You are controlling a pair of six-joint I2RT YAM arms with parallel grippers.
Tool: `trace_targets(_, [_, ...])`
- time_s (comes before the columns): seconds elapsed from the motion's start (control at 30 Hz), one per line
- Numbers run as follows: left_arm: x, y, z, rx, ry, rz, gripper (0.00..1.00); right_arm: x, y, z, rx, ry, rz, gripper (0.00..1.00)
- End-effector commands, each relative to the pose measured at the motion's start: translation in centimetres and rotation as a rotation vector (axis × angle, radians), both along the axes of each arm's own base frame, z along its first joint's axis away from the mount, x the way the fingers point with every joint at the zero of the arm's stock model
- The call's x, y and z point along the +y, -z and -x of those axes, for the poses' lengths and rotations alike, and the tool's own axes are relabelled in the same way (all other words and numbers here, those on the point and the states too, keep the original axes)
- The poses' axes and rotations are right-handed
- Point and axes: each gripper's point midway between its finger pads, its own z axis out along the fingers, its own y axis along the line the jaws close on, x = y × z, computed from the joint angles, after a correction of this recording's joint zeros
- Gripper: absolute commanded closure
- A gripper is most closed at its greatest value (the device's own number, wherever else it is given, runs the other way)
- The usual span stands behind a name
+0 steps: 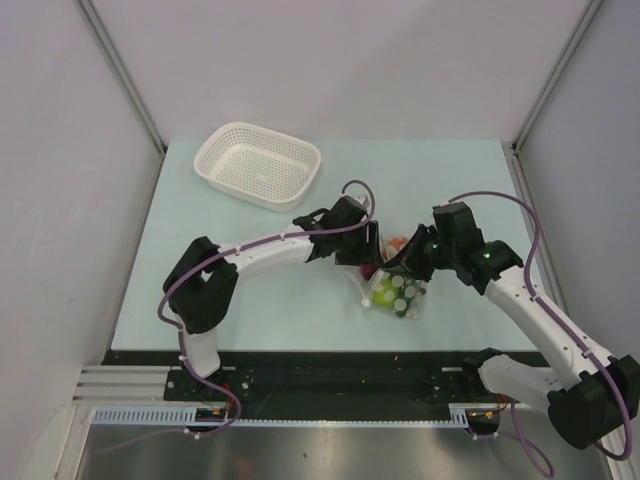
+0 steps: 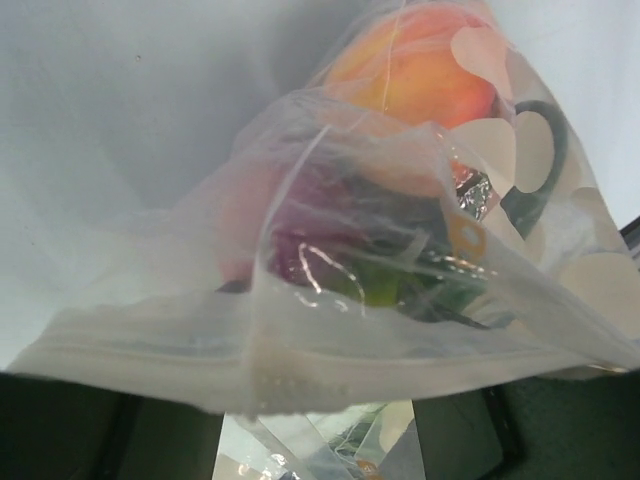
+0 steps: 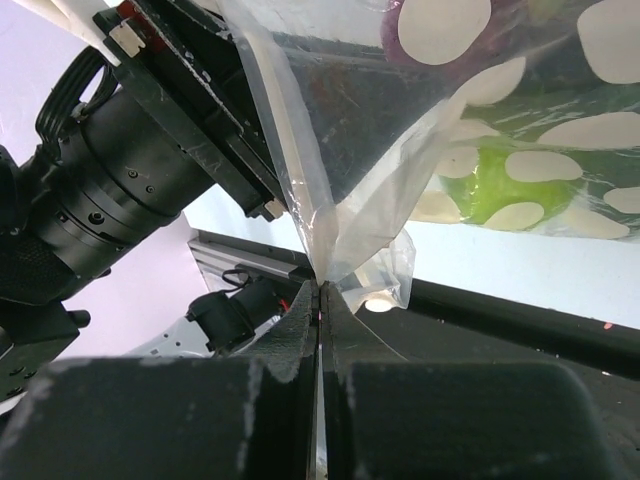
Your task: Open the zip-top bag and remove the fake food
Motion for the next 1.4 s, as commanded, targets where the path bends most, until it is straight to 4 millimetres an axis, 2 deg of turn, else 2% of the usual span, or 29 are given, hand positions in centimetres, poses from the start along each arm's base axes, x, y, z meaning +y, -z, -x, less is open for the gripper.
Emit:
trace_targets(0.0, [-0.3, -0.6, -1.2, -0.06, 0.01, -0.026, 0.31, -0.2, -0.5, -0.1, -0.044, -0.009, -0.008, 1.0])
trace_targets(0.1, [0.0, -0.3, -1.2, -0.071, 0.013, -0.043, 0.23, -0.5, 0.0, -0.1, -0.035, -0.017, -0.002, 1.0])
trace_targets(0.4, [-0.3, 2.7, -1.2, -0.03, 0.022, -0.075, 0.17, -1.1, 1.4, -0.1, -0.019, -0.044, 0.027, 1.0])
trace_targets(0.63, [-0.6, 3.6, -1.8, -0.043, 0.031, -0.096, 0.17, -1.2, 2.3, 0.0, 0.007, -0.048, 0.043, 1.0])
trace_targets(0.73, [-0.9, 3.4, -1.8, -0.053, 0.04, -0.074, 0.26, -1.4, 2.4, -0.1, 0.003, -0.047, 0.051, 1.0])
trace_targets(0.77, [-0.9, 3.3, -1.7, -0.058, 0.045, -0.069, 0.36, -1.5, 2.5, -0.2, 0.002, -0.044, 0.056, 1.0])
trace_targets(0.83, [-0.9, 2.7, -1.7, -0.072, 0.063, -0.065, 0.48, -1.8, 2.7, -0.2, 0.001, -0.042, 0.072, 1.0])
trace_targets(0.87, [-0.9, 2.2, -1.7, -0.081, 0.067, -0.06, 0.59, -1.9, 2.7, -0.2, -0.001, -0.039, 0.075, 1.0])
trace_targets(0.93, [-0.9, 1.3, -1.6, -0.098, 0.088, -0.055, 0.69, -2.2, 2.5, -0.2, -0.016, -0.037, 0.088, 1.0])
trace_targets(1.07, [-0.9, -1.9, -1.2, -0.138, 0.126, -0.019, 0.96, -3.2, 2.2, -0.4, -0.045, -0.029, 0.122, 1.0])
trace_targets(1.1, [-0.8, -2.3, -1.0, -0.136, 0.134, -0.017, 1.0, -3.6, 2.1, -0.4, -0.043, -0.022, 0.128, 1.0])
trace_targets(1.2, [-0.9, -4.6, -0.4, -0.158, 0.157, 0.027, 1.0, -4.1, 1.6, -0.4, -0.057, -0.026, 0.142, 1.0])
trace_targets(1.37, [-0.8, -6.6, 0.9, -0.168, 0.175, 0.089, 1.0, -4.9, 0.4, -0.8, -0.094, -0.029, 0.17, 1.0])
